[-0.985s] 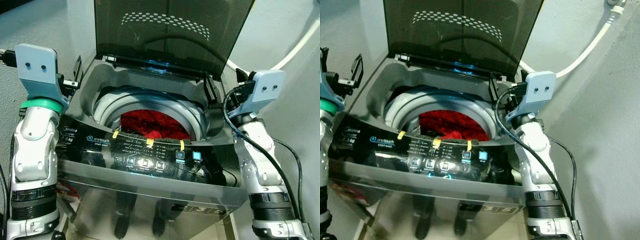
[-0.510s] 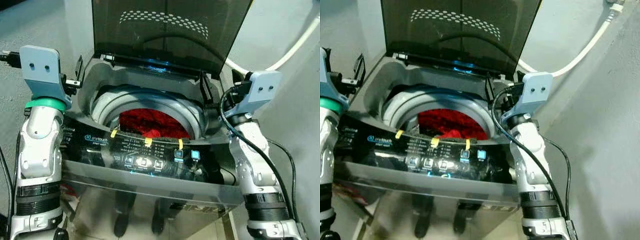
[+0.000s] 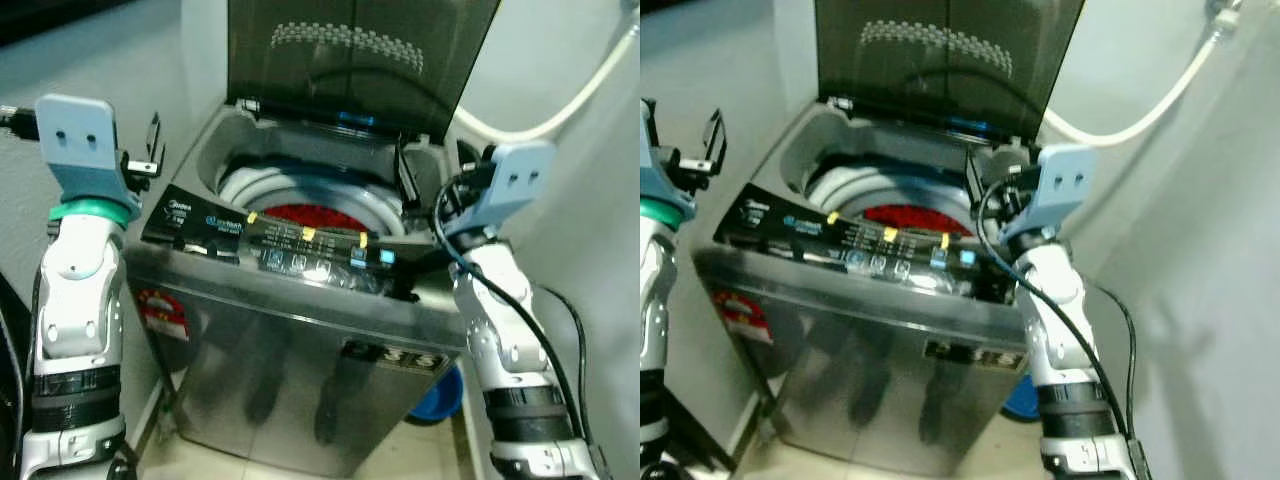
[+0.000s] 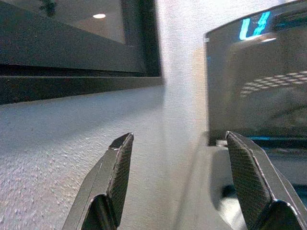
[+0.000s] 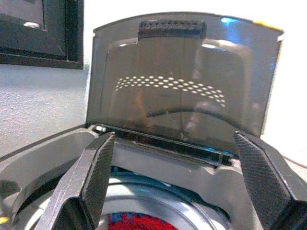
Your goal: Clothes washing
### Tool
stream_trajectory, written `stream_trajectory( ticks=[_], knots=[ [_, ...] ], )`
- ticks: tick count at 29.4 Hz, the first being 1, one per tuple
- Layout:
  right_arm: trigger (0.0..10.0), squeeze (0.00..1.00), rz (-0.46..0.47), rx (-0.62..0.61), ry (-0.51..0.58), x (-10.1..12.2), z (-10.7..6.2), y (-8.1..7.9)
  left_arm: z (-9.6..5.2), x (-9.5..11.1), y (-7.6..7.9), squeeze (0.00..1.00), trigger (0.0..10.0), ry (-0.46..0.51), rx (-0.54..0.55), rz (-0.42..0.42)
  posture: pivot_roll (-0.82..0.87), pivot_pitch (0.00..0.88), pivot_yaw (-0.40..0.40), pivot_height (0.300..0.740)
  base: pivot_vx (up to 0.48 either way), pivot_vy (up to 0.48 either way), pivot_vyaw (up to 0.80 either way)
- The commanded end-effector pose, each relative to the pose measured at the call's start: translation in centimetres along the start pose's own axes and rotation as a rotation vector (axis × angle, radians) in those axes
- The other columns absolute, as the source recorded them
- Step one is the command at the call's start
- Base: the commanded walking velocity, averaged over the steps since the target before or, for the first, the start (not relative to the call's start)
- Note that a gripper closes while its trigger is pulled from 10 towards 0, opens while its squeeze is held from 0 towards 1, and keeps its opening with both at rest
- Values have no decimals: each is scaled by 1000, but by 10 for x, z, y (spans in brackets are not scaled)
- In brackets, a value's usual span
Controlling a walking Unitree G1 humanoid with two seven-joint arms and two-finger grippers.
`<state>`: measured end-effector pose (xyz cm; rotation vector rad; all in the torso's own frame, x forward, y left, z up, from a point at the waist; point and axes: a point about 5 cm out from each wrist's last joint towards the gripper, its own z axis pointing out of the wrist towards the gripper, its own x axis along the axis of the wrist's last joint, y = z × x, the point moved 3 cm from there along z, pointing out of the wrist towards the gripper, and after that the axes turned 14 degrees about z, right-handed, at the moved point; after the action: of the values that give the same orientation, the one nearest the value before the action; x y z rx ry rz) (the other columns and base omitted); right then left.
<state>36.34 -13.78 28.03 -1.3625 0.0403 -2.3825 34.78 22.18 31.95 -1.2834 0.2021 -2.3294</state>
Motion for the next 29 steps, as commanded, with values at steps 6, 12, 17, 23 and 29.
stream_trajectory(
  ticks=[6,12,17,23,29],
  knots=[
    [10000,0,-30,-10,-18,-2,-2,2,0,-4,5,0,10000,-13,-13,-10,85,18,-67,740,-343,0,0],
    [10000,0,-60,-19,-15,-1,-1,3,0,-5,6,0,10000,-16,-14,-10,84,20,-65,740,-331,0,0],
    [10000,0,-81,-21,-11,0,-1,4,1,-6,8,0,10000,-22,-19,-10,81,21,-65,740,-126,0,0],
    [10000,0,-116,-16,-33,-3,-2,9,-6,-13,28,0,10000,-66,-93,-20,81,21,-65,740,0,0,700],
    [10000,0,-158,-14,-126,-28,-17,19,-23,-28,48,0,10000,-119,-175,-17,80,21,-65,740,0,0,797]
  ],
)
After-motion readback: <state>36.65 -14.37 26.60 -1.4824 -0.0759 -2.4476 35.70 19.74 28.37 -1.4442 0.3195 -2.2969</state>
